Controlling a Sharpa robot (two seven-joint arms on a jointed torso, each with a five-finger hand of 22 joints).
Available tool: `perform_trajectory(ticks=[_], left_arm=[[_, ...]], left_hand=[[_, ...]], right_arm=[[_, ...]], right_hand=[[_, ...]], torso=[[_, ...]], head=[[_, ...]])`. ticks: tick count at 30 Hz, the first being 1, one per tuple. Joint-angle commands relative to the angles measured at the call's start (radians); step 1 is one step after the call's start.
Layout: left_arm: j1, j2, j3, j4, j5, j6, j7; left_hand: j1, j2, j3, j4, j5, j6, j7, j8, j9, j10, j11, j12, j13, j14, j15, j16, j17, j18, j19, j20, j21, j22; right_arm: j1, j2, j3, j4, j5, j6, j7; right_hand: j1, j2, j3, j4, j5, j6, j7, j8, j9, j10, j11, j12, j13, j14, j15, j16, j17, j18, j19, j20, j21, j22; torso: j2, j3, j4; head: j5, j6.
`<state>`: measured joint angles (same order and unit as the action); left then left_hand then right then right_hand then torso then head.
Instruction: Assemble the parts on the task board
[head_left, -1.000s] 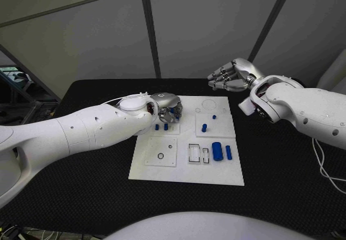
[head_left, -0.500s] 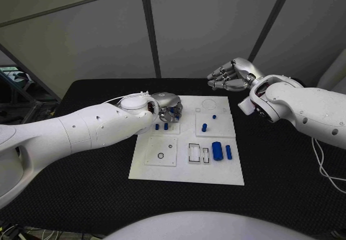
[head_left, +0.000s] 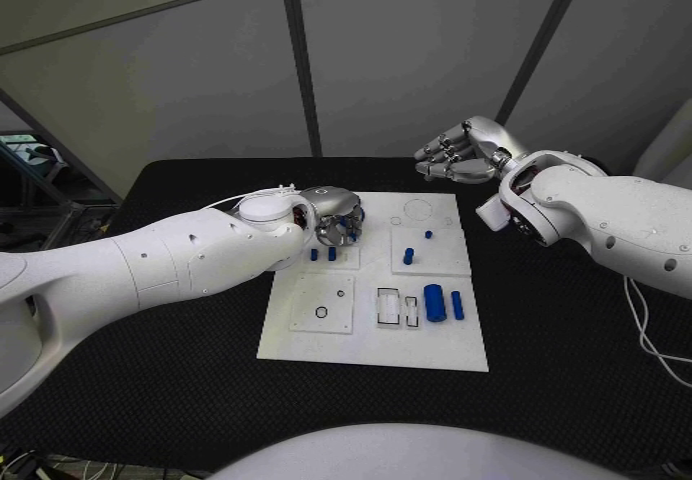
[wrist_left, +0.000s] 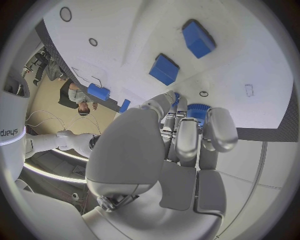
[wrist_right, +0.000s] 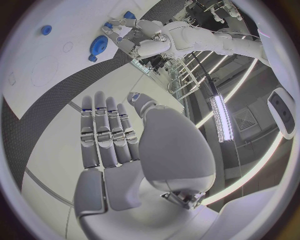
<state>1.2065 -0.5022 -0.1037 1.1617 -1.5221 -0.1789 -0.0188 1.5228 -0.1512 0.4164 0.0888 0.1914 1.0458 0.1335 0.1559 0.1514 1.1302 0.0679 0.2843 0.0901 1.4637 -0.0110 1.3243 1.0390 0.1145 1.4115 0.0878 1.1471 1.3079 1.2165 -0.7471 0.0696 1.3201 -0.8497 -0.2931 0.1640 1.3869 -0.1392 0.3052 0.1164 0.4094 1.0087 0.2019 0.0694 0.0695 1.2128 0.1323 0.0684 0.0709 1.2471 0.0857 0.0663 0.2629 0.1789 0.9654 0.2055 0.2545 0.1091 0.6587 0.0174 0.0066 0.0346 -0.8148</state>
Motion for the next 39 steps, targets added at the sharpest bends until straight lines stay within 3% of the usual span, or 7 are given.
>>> perform_trajectory(ticks=[1, 8, 11, 15, 20, 27, 39], left_arm=[[0.002, -0.006, 0.008, 0.011, 0.015, -0.03, 0.007], [0.002, -0.022, 0.045, 0.036, 0.032, -0.045, 0.01], [0.002, -0.033, 0.069, 0.051, 0.04, -0.045, 0.008], [0.002, -0.055, 0.09, 0.076, 0.046, -0.037, 0.001], [0.001, -0.092, 0.099, 0.1, 0.058, -0.013, -0.012], [-0.006, -0.147, 0.101, 0.129, 0.062, 0.005, -0.027], [-0.02, -0.167, 0.101, 0.136, 0.067, 0.025, -0.036]], left_hand=[[-0.007, -0.008, 0.007, 0.001, -0.004, 0.007, -0.001, -0.005, -0.001, 0.01, -0.001, -0.006, 0.001, 0.001, -0.001, 0.003, -0.002, -0.028, 0.004, 0.001, 0.004, 0.045], [-0.017, -0.011, 0.012, 0.001, -0.005, 0.01, 0.0, -0.007, -0.002, 0.013, 0.0, -0.012, 0.001, 0.001, -0.001, 0.003, -0.005, -0.028, 0.004, 0.001, 0.005, 0.047], [-0.02, -0.012, 0.013, 0.001, -0.005, 0.011, 0.0, -0.008, -0.002, 0.013, 0.0, -0.014, 0.001, 0.001, 0.0, 0.003, -0.005, -0.028, 0.004, 0.001, 0.004, 0.047], [-0.023, -0.013, 0.015, 0.001, -0.005, 0.012, 0.0, -0.009, -0.002, 0.014, 0.0, -0.015, 0.001, 0.001, 0.0, 0.003, -0.005, -0.028, 0.004, 0.002, 0.004, 0.047], [-0.026, -0.013, 0.017, 0.001, -0.005, 0.013, 0.0, -0.009, -0.002, 0.015, 0.0, -0.017, 0.001, 0.001, 0.0, 0.003, -0.007, -0.028, 0.004, 0.002, 0.005, 0.049], [-0.039, -0.017, 0.019, 0.003, -0.005, 0.018, -0.001, -0.011, -0.002, 0.02, -0.001, -0.022, 0.002, 0.0, 0.0, 0.002, -0.011, -0.028, 0.004, 0.002, 0.006, 0.05], [-0.047, -0.02, 0.02, 0.005, -0.004, 0.021, -0.002, -0.012, -0.003, 0.023, -0.001, -0.025, 0.002, 0.0, 0.0, 0.001, -0.013, -0.028, 0.004, 0.002, 0.006, 0.052]], right_arm=[[0.002, -0.001, 0.001, 0.002, -0.002, 0.001, 0.006], [0.002, -0.001, 0.001, 0.001, -0.002, 0.0, 0.007], [0.002, -0.001, 0.001, 0.0, -0.002, 0.0, 0.008], [0.002, -0.003, 0.001, 0.0, -0.002, 0.0, 0.008], [0.002, -0.005, 0.001, 0.0, -0.002, 0.0, 0.007], [0.002, -0.009, 0.001, 0.0, -0.002, 0.0, 0.006], [0.001, -0.007, 0.001, -0.001, -0.002, 0.001, 0.006]], right_hand=[[-0.005, 0.004, 0.008, 0.0, 0.003, -0.005, 0.0, -0.001, 0.0, -0.008, 0.0, -0.001, -0.001, -0.008, -0.001, -0.002, -0.001, 0.005, 0.008, 0.002, -0.004, -0.001], [-0.005, 0.004, 0.008, 0.0, 0.003, -0.005, 0.0, -0.001, 0.0, -0.008, 0.0, -0.001, -0.001, -0.008, -0.001, -0.002, -0.001, 0.005, 0.008, 0.002, -0.004, -0.001], [-0.005, 0.004, 0.008, 0.0, 0.003, -0.005, 0.0, -0.001, 0.0, -0.008, 0.0, -0.001, -0.001, -0.008, -0.001, -0.002, -0.001, 0.005, 0.008, 0.002, -0.004, -0.001], [-0.005, 0.004, 0.008, 0.0, 0.003, -0.005, 0.0, -0.001, 0.0, -0.008, 0.0, -0.001, -0.001, -0.008, -0.001, -0.002, -0.001, 0.005, 0.008, 0.002, -0.004, -0.001], [-0.005, 0.004, 0.008, 0.0, 0.003, -0.005, 0.0, -0.001, 0.0, -0.008, 0.0, -0.001, -0.001, -0.008, -0.001, -0.002, -0.001, 0.005, 0.008, 0.002, -0.004, -0.001], [-0.005, 0.004, 0.01, -0.001, 0.007, -0.005, 0.0, 0.0, 0.001, -0.008, 0.0, 0.0, -0.001, -0.008, -0.001, -0.002, -0.002, 0.005, 0.008, 0.002, -0.005, -0.002], [-0.005, 0.004, 0.01, -0.001, 0.007, -0.005, 0.0, 0.0, 0.001, -0.008, 0.0, 0.0, -0.001, -0.008, -0.001, -0.002, -0.002, 0.005, 0.008, 0.002, -0.005, -0.002]], torso=[[0.0, -0.0003, 0.0006], [-0.001, -0.0006, 0.001], [-0.001, -0.0004, 0.0004], [-0.001, -0.0004, 0.0005], [-0.001, 0.0007, 0.002], [-0.001, -0.0003, 0.0022], [0.001, -0.0005, -0.0004]], head=[[0.001, 0.0], [0.003, 0.003], [0.004, 0.003], [0.004, 0.004], [0.006, 0.006], [0.007, 0.006], [0.014, 0.005]])
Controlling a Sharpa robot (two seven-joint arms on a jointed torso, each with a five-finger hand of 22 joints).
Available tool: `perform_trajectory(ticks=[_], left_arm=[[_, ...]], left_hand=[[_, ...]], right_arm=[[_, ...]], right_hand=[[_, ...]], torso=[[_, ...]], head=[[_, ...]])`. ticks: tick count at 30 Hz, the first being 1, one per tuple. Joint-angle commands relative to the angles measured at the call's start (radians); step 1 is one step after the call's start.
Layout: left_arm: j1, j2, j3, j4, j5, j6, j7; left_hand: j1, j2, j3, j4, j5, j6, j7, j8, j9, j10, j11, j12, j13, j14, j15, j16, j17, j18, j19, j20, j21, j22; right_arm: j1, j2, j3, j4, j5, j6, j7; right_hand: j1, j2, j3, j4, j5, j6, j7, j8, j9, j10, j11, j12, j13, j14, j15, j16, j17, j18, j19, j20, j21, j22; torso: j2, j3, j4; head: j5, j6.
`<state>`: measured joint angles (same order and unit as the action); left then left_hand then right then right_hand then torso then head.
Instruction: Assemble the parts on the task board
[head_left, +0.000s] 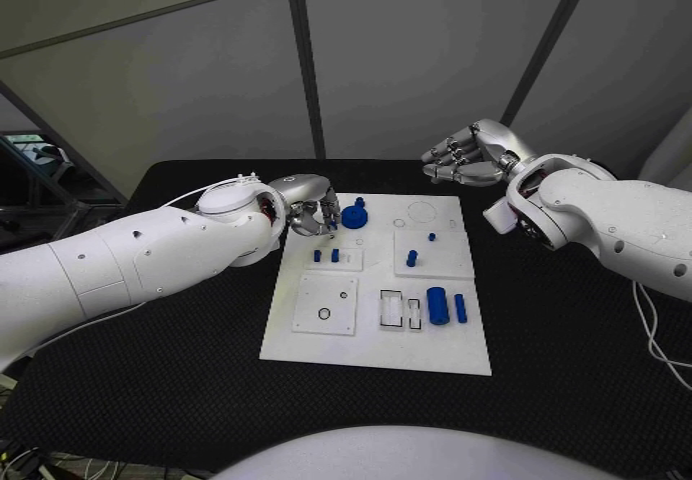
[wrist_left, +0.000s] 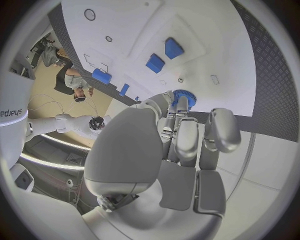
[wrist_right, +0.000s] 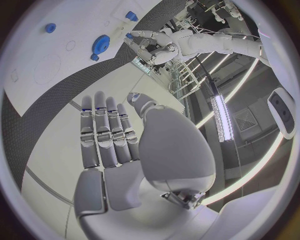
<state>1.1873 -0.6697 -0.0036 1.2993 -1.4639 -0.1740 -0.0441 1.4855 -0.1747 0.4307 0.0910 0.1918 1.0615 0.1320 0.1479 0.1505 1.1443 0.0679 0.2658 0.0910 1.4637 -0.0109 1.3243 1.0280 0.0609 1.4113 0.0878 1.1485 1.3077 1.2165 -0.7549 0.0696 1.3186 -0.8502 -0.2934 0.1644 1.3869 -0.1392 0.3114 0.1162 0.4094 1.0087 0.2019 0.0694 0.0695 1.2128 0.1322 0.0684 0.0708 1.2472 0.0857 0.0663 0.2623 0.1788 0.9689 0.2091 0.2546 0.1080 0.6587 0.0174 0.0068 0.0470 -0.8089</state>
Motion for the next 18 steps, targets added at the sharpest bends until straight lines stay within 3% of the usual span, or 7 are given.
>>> perform_trajectory(ticks=[1, 18], left_arm=[[-0.002, 0.001, 0.001, -0.003, 0.009, 0.021, -0.011], [-0.01, 0.017, 0.0, -0.033, 0.009, 0.047, -0.019]], left_hand=[[-0.011, 0.003, 0.006, 0.003, -0.004, 0.006, -0.001, -0.004, -0.002, 0.01, -0.002, -0.007, 0.002, 0.0, -0.001, 0.002, -0.002, 0.025, 0.004, 0.002, 0.005, 0.052], [-0.014, 0.003, 0.008, 0.003, -0.004, 0.008, -0.001, -0.004, -0.001, 0.012, -0.002, -0.008, 0.002, 0.0, -0.001, 0.002, -0.002, 0.025, 0.003, 0.002, 0.004, 0.052]], right_arm=[[0.001, 0.001, 0.001, 0.0, -0.002, 0.001, 0.005], [0.001, 0.002, 0.001, 0.0, -0.002, 0.001, 0.004]], right_hand=[[-0.005, 0.004, 0.004, 0.0, 0.007, -0.005, 0.0, 0.0, 0.001, -0.008, 0.0, 0.0, -0.001, -0.008, -0.001, -0.002, -0.001, 0.005, 0.005, -0.001, -0.005, -0.001], [-0.005, 0.004, 0.004, 0.0, 0.007, -0.005, 0.0, 0.0, 0.001, -0.008, 0.0, 0.0, -0.001, -0.008, -0.001, -0.002, -0.001, 0.005, 0.005, -0.001, -0.005, -0.001]], torso=[[0.001, -0.0001, 0.0], [0.0, 0.0004, -0.0015]], head=[[0.0, -0.002], [0.003, -0.005]])
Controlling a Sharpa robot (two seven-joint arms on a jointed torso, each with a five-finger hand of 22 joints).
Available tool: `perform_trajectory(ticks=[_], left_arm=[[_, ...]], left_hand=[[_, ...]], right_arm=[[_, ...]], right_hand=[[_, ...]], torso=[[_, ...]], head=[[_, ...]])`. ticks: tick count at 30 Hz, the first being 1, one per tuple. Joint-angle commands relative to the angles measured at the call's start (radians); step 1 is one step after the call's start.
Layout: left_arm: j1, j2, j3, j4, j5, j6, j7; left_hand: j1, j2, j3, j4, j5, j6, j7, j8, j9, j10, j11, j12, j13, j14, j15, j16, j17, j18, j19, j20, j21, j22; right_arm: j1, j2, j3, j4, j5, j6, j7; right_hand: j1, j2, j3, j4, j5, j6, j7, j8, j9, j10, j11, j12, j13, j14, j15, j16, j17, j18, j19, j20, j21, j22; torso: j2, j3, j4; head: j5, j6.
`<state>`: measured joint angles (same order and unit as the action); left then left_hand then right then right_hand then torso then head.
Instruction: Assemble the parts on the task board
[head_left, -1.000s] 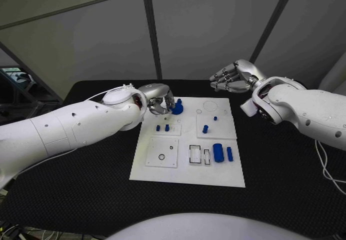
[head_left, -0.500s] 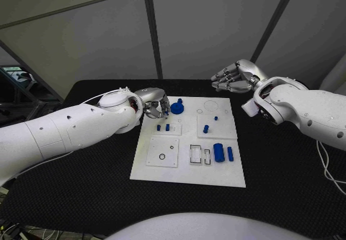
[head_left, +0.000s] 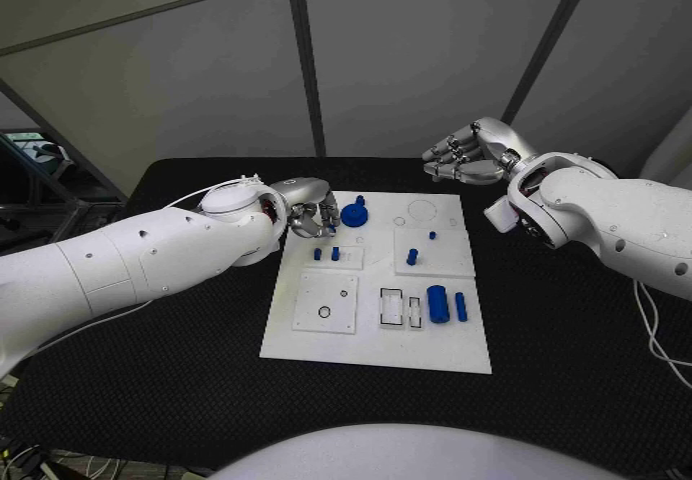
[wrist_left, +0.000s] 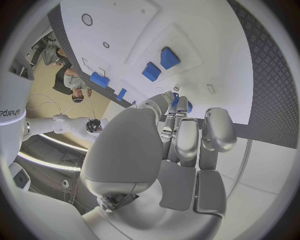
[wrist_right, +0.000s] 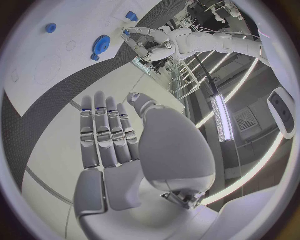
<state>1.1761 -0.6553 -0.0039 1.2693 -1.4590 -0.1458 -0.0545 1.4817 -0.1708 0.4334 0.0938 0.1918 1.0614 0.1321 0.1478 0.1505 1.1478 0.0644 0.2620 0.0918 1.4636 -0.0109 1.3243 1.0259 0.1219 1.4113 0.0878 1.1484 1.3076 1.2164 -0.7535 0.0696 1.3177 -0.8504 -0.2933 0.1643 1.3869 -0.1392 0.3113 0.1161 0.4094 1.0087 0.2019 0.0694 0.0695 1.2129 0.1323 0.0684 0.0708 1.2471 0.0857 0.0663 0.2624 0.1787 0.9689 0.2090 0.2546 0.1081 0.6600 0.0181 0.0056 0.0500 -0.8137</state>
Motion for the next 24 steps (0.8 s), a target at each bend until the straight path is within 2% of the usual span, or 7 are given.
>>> perform_trajectory(ticks=[1, 24], left_arm=[[0.001, 0.003, 0.001, -0.004, 0.004, 0.02, -0.009], [-0.002, 0.014, 0.0, -0.014, 0.004, 0.063, -0.01]], left_hand=[[-0.01, -0.001, 0.005, 0.0, -0.004, 0.008, -0.001, -0.004, -0.001, 0.009, 0.001, -0.004, 0.001, 0.0, -0.001, 0.002, 0.0, -0.036, 0.003, 0.002, 0.004, 0.052], [-0.011, -0.001, 0.008, -0.002, -0.007, 0.013, -0.003, -0.004, -0.001, 0.015, -0.001, -0.005, 0.003, -0.001, -0.002, 0.001, -0.003, -0.035, 0.002, 0.002, 0.002, 0.052]], right_arm=[[0.002, 0.001, 0.001, 0.001, -0.002, 0.001, 0.005], [0.002, 0.001, 0.001, 0.001, -0.002, 0.001, 0.004]], right_hand=[[-0.005, 0.004, 0.004, 0.0, 0.007, -0.005, 0.0, 0.0, 0.0, -0.008, 0.0, 0.0, -0.001, -0.008, -0.001, -0.002, -0.001, 0.005, 0.005, -0.001, -0.005, -0.001], [-0.005, 0.004, 0.004, 0.0, 0.007, -0.005, 0.0, 0.0, 0.0, -0.008, 0.0, 0.0, -0.001, -0.008, -0.001, -0.002, -0.001, 0.005, 0.005, -0.001, -0.005, -0.001]], torso=[[-0.001, -0.0001, -0.0002], [-0.001, -0.0004, 0.0005]], head=[[0.0, 0.0], [0.001, -0.005]])
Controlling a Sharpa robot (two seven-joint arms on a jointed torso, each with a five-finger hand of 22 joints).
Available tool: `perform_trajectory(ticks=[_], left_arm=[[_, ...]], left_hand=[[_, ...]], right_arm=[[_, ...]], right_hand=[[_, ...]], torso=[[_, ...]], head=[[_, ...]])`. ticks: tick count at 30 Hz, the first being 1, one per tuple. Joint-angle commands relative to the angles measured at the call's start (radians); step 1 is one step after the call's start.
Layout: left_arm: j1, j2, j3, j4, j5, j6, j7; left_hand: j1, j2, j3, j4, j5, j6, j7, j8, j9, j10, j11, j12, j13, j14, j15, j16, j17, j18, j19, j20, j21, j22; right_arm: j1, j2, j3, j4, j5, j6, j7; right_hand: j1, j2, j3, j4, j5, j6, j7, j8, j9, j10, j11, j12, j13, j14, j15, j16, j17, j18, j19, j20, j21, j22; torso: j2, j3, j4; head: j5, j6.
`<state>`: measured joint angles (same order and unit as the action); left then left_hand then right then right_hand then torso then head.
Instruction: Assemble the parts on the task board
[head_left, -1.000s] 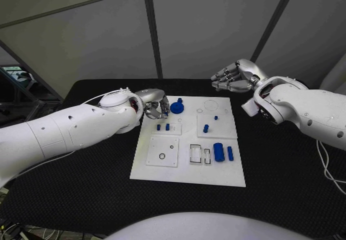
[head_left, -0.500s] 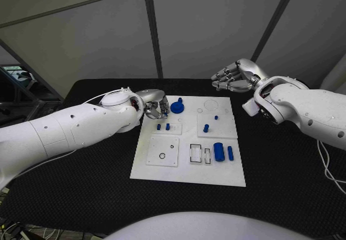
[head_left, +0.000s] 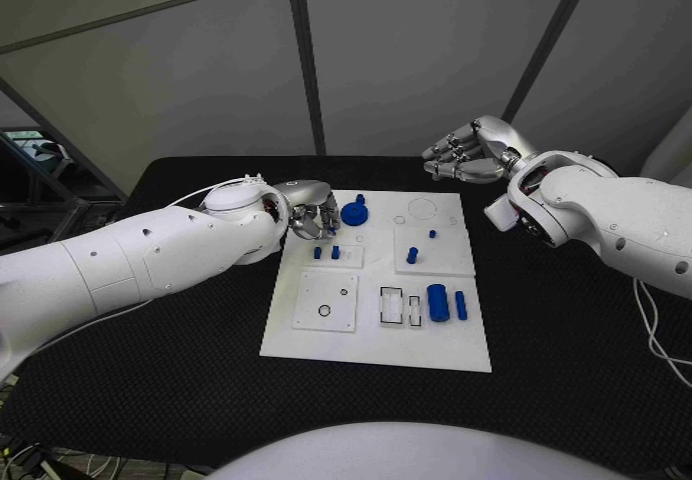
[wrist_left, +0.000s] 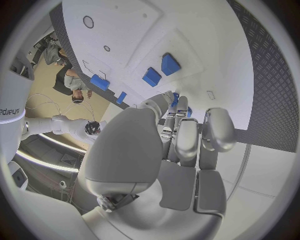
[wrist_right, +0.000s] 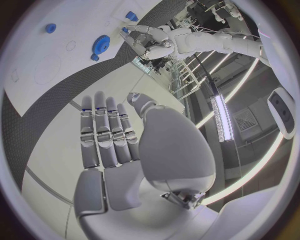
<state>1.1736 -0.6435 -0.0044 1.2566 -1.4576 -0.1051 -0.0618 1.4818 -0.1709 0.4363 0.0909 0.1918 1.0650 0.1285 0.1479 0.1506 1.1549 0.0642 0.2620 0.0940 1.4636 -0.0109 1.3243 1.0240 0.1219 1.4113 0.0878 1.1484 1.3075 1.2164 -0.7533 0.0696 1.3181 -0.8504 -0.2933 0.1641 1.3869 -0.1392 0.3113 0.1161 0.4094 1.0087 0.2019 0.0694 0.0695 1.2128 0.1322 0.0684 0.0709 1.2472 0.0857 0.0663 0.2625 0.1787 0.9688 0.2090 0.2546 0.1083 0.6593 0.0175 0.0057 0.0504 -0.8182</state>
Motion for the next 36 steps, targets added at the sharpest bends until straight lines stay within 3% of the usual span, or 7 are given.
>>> perform_trajectory(ticks=[1, 24, 33, 36], left_arm=[[0.0, 0.003, 0.0, -0.001, 0.003, 0.023, -0.003], [-0.004, 0.02, 0.0, -0.021, 0.003, 0.036, -0.026], [-0.005, 0.02, 0.0, -0.024, 0.003, 0.036, -0.025], [-0.005, 0.02, 0.0, -0.024, 0.003, 0.034, -0.025]], left_hand=[[-0.011, -0.001, 0.005, 0.001, -0.007, 0.01, 0.001, -0.004, -0.001, 0.008, 0.0, -0.006, 0.001, -0.001, -0.002, 0.001, -0.001, -0.035, 0.002, 0.002, 0.002, 0.052], [-0.027, -0.008, 0.004, 0.0, -0.011, 0.003, 0.003, -0.014, -0.004, 0.005, 0.002, -0.016, 0.004, -0.003, -0.001, 0.0, -0.006, -0.034, -0.002, 0.001, -0.006, 0.051], [-0.037, -0.015, 0.011, -0.004, -0.011, -0.039, 0.014, -0.047, -0.017, -0.007, 0.011, -0.036, 0.006, -0.006, 0.006, 0.001, -0.01, -0.034, -0.004, 0.007, -0.012, 0.052], [-0.041, -0.02, 0.015, -0.006, -0.011, -0.076, 0.016, -0.072, -0.03, -0.006, 0.008, -0.043, 0.008, -0.007, 0.004, 0.002, -0.013, -0.033, -0.005, 0.007, -0.014, 0.053]], right_arm=[[0.002, 0.001, 0.001, 0.001, -0.002, 0.001, 0.005], [0.002, 0.001, 0.001, 0.0, -0.002, 0.001, 0.005], [0.002, -0.001, 0.001, 0.0, -0.002, 0.0, 0.004], [0.002, -0.002, 0.001, 0.0, -0.004, -0.001, 0.003]], right_hand=[[-0.005, 0.004, 0.004, 0.0, 0.007, -0.005, 0.0, 0.0, 0.001, -0.008, 0.0, 0.0, -0.001, -0.008, -0.001, -0.002, -0.001, 0.005, 0.005, -0.001, -0.005, -0.001], [-0.005, 0.004, 0.004, 0.0, 0.007, -0.005, 0.0, 0.0, 0.001, -0.008, 0.0, 0.0, -0.001, -0.008, -0.001, -0.002, -0.001, 0.005, 0.005, -0.001, -0.005, -0.001], [-0.005, 0.004, 0.004, 0.0, 0.007, -0.005, 0.0, 0.0, 0.001, -0.008, 0.0, 0.0, -0.001, -0.008, -0.001, -0.002, -0.001, 0.005, 0.005, -0.001, -0.005, -0.001], [-0.005, 0.004, 0.005, -0.002, 0.01, -0.005, 0.0, 0.0, 0.001, -0.008, 0.0, 0.0, -0.001, -0.008, -0.001, -0.002, -0.002, 0.005, 0.007, -0.001, -0.007, -0.003]], torso=[[0.0, 0.0002, 0.0004], [-0.001, 0.0002, -0.0006], [0.0, 0.0005, 0.0], [0.0, 0.0009, 0.0006]], head=[[0.001, 0.0], [-0.001, -0.001], [-0.002, 0.0], [-0.003, 0.001]])
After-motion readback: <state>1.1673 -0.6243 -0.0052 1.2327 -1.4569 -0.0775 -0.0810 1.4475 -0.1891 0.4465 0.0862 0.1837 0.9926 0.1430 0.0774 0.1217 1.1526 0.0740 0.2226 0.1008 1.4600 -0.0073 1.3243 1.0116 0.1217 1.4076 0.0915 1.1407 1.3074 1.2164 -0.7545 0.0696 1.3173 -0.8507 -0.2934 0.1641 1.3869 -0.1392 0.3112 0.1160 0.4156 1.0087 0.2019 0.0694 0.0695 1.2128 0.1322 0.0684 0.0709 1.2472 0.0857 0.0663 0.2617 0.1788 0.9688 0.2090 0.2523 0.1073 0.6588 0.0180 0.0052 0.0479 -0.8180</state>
